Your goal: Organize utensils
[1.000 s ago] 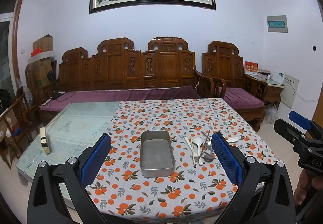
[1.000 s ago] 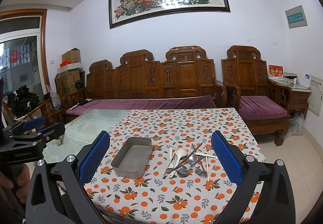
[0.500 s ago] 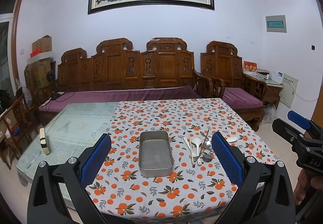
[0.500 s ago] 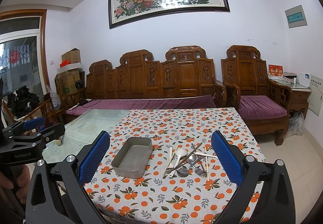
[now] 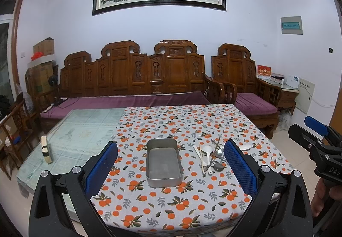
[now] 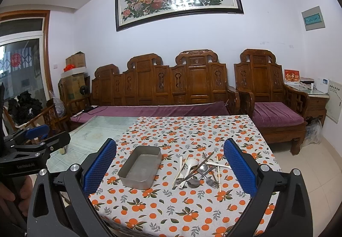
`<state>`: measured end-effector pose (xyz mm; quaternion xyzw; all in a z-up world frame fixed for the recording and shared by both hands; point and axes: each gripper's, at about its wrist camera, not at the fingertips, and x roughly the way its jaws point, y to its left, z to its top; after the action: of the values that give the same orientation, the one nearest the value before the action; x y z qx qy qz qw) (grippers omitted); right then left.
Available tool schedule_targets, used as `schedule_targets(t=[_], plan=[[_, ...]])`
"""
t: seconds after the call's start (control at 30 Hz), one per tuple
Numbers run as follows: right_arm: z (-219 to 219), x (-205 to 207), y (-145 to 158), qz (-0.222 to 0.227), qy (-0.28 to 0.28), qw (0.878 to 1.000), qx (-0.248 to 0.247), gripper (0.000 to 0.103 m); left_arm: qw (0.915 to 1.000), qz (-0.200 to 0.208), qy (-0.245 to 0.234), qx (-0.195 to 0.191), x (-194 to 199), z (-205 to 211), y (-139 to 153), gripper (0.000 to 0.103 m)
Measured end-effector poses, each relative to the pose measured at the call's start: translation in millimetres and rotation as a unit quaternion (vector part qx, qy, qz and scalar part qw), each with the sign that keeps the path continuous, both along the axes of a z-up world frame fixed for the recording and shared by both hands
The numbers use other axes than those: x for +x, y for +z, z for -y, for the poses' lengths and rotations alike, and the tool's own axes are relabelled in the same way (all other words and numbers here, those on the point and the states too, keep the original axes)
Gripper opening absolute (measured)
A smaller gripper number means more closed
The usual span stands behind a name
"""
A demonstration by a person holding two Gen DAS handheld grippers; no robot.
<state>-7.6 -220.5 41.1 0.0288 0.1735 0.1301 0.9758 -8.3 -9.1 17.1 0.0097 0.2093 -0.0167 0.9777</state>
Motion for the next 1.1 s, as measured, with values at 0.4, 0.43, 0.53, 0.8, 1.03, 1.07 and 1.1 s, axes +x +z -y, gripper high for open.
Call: schedule_targets(t=[0.4, 0.43, 0.53, 0.8, 1.03, 1.07, 1.1], plan=[[14.1, 16.3, -23.4, -0.014, -0.001, 1.000, 0.002, 0.100, 0.9995, -0.029, -0.011, -0.003, 20.8, 1.3, -21.2, 0.096], [15.0, 19.3, -26.2, -0.015, -0.001, 1.000, 0.000, 0.100, 0.9994, -0.032, -0.012, -0.002, 23.9, 2.3, -24.7, 0.096], [18.6, 27.7, -38.1, -0.018, 0.003, 1.000, -0.003, 0.100, 0.9988, -0.044, -0.021, -0.006, 35.1, 4.6, -36.8, 0.096], [19.3, 77.5, -74.9, -0.055, 0.014, 0.998, -0.032, 0.084, 0.9957, -0.084, -0.040, 0.007, 75.7, 11.9, -73.5, 0.096], [27.3, 142.8, -107.4, -0.102, 0.016, 0.992, -0.076, 0.072, 0.9917, -0.110, -0.067, 0.006, 109.8, 19.7, -94.0, 0.096], [28.9, 151.9, -112.5, -0.109, 0.015, 0.990, -0.084, 0.071, 0.9911, -0.112, -0.071, 0.008, 115.2, 21.8, -97.0, 0.096], [30.5, 160.0, -117.8, -0.115, 0.017, 0.989, -0.092, 0.070, 0.9906, -0.115, -0.074, 0.008, 120.1, 23.9, -100.0, 0.096]])
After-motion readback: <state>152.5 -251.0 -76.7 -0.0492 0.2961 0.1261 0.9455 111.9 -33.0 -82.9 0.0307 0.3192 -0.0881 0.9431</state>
